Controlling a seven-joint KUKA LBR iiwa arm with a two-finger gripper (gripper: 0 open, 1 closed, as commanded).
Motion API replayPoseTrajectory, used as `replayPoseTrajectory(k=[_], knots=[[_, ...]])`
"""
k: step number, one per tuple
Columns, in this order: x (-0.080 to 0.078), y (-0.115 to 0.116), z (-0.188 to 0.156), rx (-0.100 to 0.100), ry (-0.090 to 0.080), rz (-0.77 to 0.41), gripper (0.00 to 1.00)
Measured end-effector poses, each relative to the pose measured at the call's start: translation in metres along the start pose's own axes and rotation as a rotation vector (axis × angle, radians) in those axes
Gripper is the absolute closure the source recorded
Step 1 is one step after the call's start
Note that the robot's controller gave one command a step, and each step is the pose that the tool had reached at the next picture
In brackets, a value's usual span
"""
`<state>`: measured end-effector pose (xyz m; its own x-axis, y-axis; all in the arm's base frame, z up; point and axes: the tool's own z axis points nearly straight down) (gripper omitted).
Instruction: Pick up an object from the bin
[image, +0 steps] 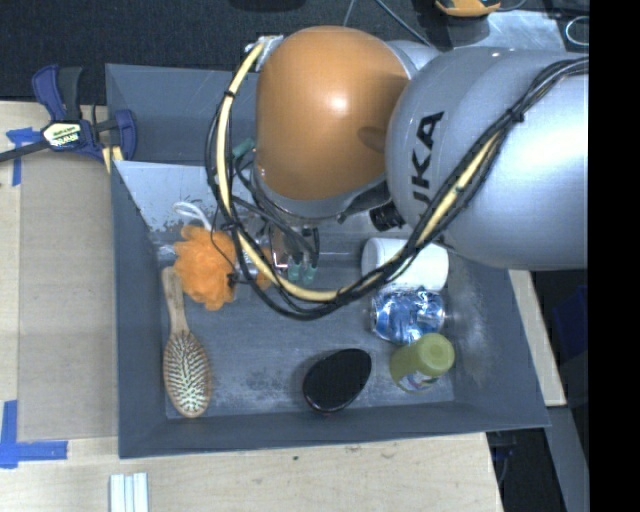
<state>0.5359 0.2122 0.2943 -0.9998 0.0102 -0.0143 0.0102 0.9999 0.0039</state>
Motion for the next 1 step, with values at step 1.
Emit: replayPoseTrajectory(k=[1], knots=[[0.0372,0.0295,-0.0822,-0.006,-0.011,-0.078,1.0]])
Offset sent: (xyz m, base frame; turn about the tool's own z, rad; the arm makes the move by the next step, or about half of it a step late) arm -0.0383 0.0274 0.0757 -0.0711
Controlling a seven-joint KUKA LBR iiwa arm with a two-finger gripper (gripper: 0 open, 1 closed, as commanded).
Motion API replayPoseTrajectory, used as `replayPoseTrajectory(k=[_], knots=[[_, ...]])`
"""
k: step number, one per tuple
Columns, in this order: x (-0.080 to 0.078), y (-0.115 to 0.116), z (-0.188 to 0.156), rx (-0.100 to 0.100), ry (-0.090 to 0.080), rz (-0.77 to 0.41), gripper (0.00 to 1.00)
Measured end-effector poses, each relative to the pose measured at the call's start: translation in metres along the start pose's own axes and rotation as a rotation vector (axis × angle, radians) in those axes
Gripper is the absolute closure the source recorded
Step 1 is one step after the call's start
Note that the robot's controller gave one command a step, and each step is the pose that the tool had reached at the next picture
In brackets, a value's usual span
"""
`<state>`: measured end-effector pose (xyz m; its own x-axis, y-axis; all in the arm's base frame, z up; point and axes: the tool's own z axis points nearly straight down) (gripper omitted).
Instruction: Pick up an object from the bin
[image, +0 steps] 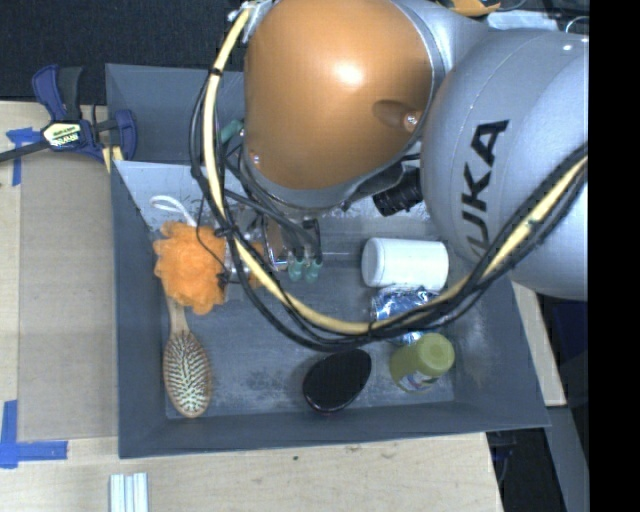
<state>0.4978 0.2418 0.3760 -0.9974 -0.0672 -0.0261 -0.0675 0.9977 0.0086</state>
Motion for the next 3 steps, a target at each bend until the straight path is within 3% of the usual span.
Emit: replayPoseTrajectory(k=[1,2,3], knots=[[-0.052,-0.008,0.224,0.002,0.005,-0.034,1.0],[-0.031,-0.006,0.185,0.0,0.0,-0.271,1.0],[0.008,-0.026,0.287,-0.003,-0.023,-0.325,1.0]])
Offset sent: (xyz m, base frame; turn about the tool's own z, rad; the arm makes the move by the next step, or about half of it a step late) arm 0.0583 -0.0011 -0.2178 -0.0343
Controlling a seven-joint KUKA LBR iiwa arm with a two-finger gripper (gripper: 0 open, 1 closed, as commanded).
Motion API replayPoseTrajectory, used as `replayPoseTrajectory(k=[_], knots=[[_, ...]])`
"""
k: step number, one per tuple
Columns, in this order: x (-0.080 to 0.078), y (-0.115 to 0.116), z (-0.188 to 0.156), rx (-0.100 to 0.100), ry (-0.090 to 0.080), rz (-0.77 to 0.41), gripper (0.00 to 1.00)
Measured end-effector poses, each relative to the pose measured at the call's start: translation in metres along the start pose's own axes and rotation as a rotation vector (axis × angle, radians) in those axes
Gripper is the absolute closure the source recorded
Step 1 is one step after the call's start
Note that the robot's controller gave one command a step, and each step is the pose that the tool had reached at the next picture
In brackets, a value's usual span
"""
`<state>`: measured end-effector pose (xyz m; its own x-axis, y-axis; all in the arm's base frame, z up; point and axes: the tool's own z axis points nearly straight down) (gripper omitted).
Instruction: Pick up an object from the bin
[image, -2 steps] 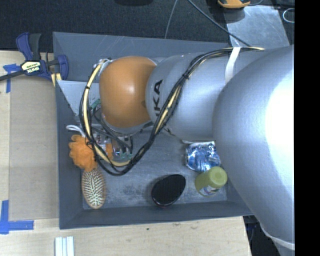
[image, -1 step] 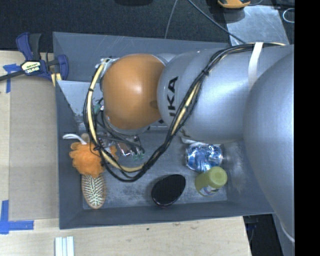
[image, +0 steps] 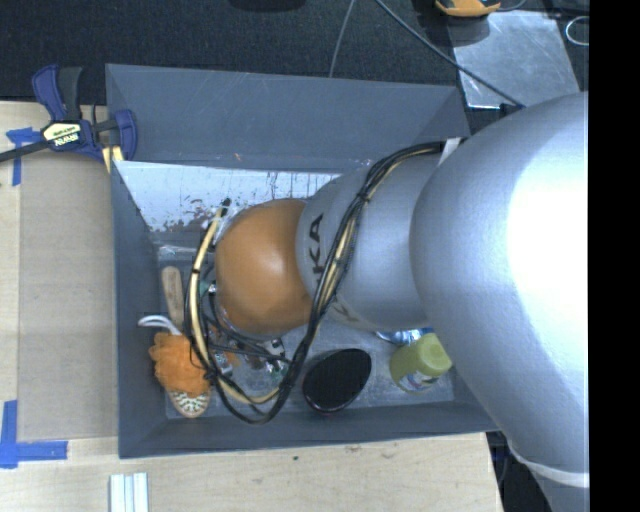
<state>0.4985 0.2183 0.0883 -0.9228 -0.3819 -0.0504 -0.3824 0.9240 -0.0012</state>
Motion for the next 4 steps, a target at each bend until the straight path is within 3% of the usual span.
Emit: replayPoseTrajectory(k=[1,2,3,4], knots=[[0.001,-0.039,0.004,-0.004,-0.022,-0.185,1.0],[0.005,-0.028,0.007,0.003,-0.046,-0.165,1.0],[0.01,-0.026,0.013,-0.002,-0.03,-0.165,0.0],[0.006,-0.026,0.01,-0.001,-0.046,-0.163,1.0]])
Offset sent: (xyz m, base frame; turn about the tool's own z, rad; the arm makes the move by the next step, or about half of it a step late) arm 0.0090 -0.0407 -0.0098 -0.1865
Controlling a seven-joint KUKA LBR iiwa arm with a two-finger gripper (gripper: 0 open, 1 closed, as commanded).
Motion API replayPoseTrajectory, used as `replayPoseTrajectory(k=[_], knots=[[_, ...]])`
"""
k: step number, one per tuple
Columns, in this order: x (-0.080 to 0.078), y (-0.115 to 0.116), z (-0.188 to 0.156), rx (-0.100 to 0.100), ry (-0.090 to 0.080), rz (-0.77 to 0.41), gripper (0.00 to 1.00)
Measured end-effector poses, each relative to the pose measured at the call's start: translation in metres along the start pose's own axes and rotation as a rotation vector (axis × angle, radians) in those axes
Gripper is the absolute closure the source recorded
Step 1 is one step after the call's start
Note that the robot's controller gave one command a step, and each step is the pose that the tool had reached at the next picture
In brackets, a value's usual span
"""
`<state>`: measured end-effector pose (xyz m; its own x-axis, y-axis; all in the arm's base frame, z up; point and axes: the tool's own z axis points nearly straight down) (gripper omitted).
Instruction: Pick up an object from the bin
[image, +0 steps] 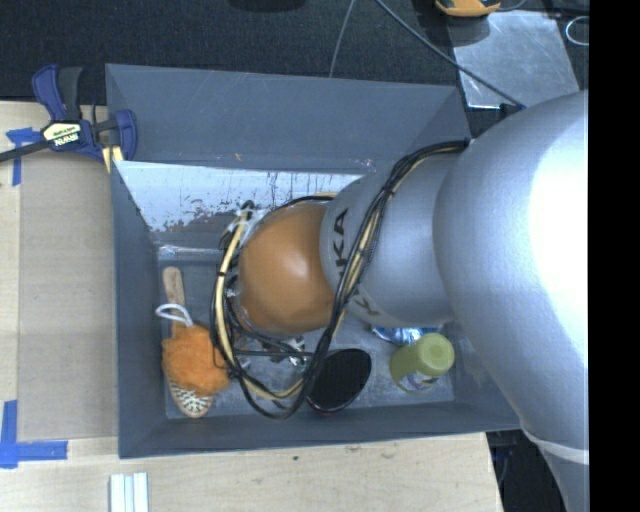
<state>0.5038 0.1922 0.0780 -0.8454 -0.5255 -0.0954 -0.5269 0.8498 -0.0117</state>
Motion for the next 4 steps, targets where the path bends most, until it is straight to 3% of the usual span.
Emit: replayPoseTrajectory(k=[1,2,3,4], knots=[[0.0054,0.001,0.0034,-0.003,0.017,-0.001,0.0],[0.0016,-0.0009,0.0013,0.001,0.003,0.002,1.0],[0.006,0.0003,0.0039,-0.002,0.018,-0.001,0.0],[0.0025,-0.0009,0.0018,0.001,0.007,0.001,1.0]])
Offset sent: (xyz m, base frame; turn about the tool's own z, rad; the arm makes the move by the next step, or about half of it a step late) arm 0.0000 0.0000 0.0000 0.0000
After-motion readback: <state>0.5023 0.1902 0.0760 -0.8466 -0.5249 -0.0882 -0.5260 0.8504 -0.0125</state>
